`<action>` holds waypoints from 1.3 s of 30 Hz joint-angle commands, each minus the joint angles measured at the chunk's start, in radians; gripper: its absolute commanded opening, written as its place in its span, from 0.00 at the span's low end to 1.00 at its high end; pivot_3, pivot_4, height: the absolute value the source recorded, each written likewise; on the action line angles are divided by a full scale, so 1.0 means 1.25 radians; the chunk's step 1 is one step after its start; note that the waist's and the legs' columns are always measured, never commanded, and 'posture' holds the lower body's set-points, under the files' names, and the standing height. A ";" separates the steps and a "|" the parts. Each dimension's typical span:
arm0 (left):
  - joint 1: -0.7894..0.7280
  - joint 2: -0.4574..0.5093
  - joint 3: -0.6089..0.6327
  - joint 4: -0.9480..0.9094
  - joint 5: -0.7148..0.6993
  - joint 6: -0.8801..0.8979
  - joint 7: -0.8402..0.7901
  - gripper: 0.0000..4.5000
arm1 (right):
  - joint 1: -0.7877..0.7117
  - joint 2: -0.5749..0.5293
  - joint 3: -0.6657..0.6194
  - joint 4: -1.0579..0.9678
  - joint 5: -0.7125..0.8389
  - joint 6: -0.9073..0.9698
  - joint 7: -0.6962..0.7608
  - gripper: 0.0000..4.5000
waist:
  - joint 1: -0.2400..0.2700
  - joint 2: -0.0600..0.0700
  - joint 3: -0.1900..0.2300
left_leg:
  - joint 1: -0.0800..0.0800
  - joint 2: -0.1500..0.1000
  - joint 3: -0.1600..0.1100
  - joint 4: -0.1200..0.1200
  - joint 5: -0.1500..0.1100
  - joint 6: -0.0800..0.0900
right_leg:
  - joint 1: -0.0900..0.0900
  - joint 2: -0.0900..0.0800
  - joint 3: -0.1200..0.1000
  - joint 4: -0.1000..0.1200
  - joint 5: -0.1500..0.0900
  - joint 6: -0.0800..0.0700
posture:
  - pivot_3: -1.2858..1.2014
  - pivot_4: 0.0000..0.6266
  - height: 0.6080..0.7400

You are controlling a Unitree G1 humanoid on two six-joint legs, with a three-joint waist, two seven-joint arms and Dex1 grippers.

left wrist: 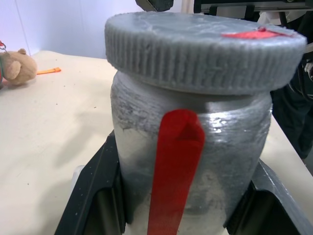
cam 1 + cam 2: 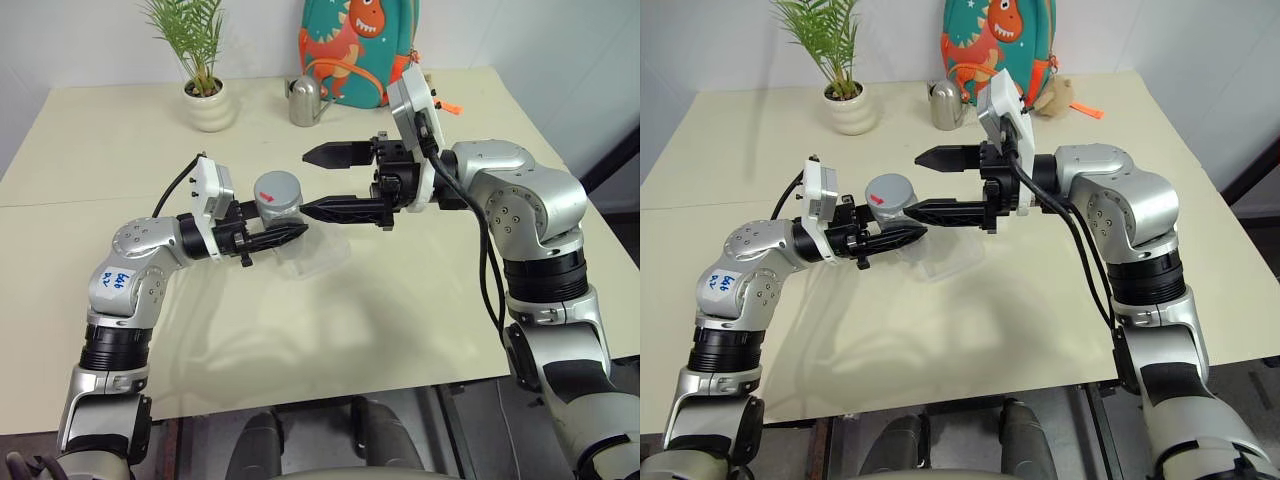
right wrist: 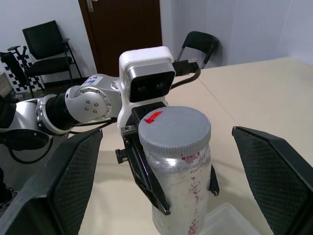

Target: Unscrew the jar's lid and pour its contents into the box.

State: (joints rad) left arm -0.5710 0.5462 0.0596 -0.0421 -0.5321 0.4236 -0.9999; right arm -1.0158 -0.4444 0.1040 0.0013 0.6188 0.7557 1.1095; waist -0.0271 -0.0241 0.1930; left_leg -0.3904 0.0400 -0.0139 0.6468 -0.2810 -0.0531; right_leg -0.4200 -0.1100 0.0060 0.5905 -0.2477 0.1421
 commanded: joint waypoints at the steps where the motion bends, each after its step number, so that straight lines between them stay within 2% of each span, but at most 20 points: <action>1: 0.004 0.006 0.014 -0.036 -0.012 -0.011 -0.004 0.43 | -0.042 0.021 -0.005 0.007 -0.011 -0.012 -0.026 0.99 | 0.000 0.000 0.000 | 0.000 0.000 0.000 0.000 0.000 0.000 | 0.000 0.000 0.000 0.000 0.000 0.000 | 0.52 0.24 1.00; 6: 0.004 0.003 0.012 -0.037 -0.012 -0.011 -0.004 0.43 | -0.064 0.054 0.039 0.040 -0.069 -0.021 -0.059 0.99 | 0.000 0.000 0.000 | 0.000 0.000 0.000 0.000 0.000 0.000 | 0.000 0.000 0.000 0.000 0.000 0.000 | 0.52 0.24 1.00; 19: 0.006 0.002 0.011 -0.038 -0.012 -0.010 -0.004 0.43 | -0.053 0.079 0.058 0.017 -0.067 -0.014 -0.055 0.99 | 0.000 0.000 0.000 | 0.000 0.000 0.000 0.000 0.000 0.000 | 0.000 0.000 0.000 0.000 0.000 0.000 | 0.52 0.24 1.00; 20: 0.006 0.003 0.012 -0.038 -0.012 -0.010 -0.004 0.43 | -0.052 0.081 0.056 0.017 -0.065 -0.016 -0.056 0.91 | 0.000 0.000 0.000 | 0.000 0.000 0.000 0.000 0.000 0.000 | 0.000 0.000 0.000 0.000 0.000 0.000 | 0.52 0.24 1.00; 21: 0.007 0.003 0.012 -0.038 -0.012 -0.010 -0.004 0.43 | -0.051 0.082 0.054 0.014 -0.063 -0.016 -0.056 0.88 | 0.000 0.000 0.000 | 0.000 0.000 0.000 0.000 0.000 0.000 | 0.000 0.000 0.000 0.000 0.000 0.000 | 0.52 0.24 1.00; 23: 0.008 0.003 0.012 -0.040 -0.012 -0.010 -0.003 0.43 | -0.050 0.083 0.049 0.009 -0.057 -0.010 -0.058 0.74 | 0.000 0.000 0.000 | 0.000 0.000 0.000 0.000 0.000 0.000 | 0.000 0.000 0.000 0.000 0.000 0.000 | 0.52 0.24 1.00; 24: 0.008 0.003 0.012 -0.041 -0.013 -0.009 -0.003 0.43 | -0.049 0.082 0.047 0.008 -0.056 -0.009 -0.058 0.64 | 0.000 0.000 0.000 | 0.000 0.000 0.000 -0.001 0.000 0.000 | -0.001 0.000 0.000 0.000 0.000 0.000 | 0.52 0.24 1.00; 26: 0.008 0.003 0.012 -0.041 -0.013 -0.010 -0.002 0.43 | -0.045 0.080 0.041 0.009 -0.056 -0.006 -0.065 0.56 | 0.000 0.000 0.000 | 0.000 0.000 0.000 -0.001 0.000 0.000 | -0.001 0.000 0.000 0.000 0.000 0.000 | 0.52 0.24 1.00; 29: 0.008 0.004 0.012 -0.041 -0.012 -0.010 -0.002 0.43 | -0.044 0.091 0.002 0.015 -0.026 0.016 -0.093 0.56 | 0.000 0.000 0.000 | -0.001 0.000 0.000 0.000 0.000 0.000 | -0.001 0.000 0.000 0.000 0.000 0.000 | 0.52 0.24 1.00; 34: 0.014 0.007 0.013 -0.044 -0.012 -0.011 -0.003 0.43 | -0.022 0.081 -0.144 -0.007 0.102 0.081 -0.139 0.56 | 0.003 0.000 0.000 | -0.001 0.000 0.000 0.000 0.000 0.000 | -0.001 0.000 0.000 0.000 0.000 0.000 | 0.52 0.24 1.00; 39: 0.020 0.010 0.027 -0.044 -0.018 -0.009 0.005 0.43 | 0.099 -0.013 -0.182 -0.004 -0.007 -0.038 -0.184 0.56 | 0.013 0.000 0.000 | -0.001 0.000 0.001 -0.001 0.000 0.000 | -0.001 0.000 0.000 -0.001 0.000 0.000 | 0.52 0.24 1.00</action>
State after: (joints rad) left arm -0.5407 0.5513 0.0633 -0.0681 -0.5365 0.4234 -0.9969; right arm -0.9242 -0.4392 -0.0866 0.0002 0.6532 0.7694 0.9145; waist -0.0113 -0.0244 0.1928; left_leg -0.3911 0.0400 -0.0130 0.6462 -0.2811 -0.0529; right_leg -0.4207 -0.1102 0.0058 0.5891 -0.2478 0.1420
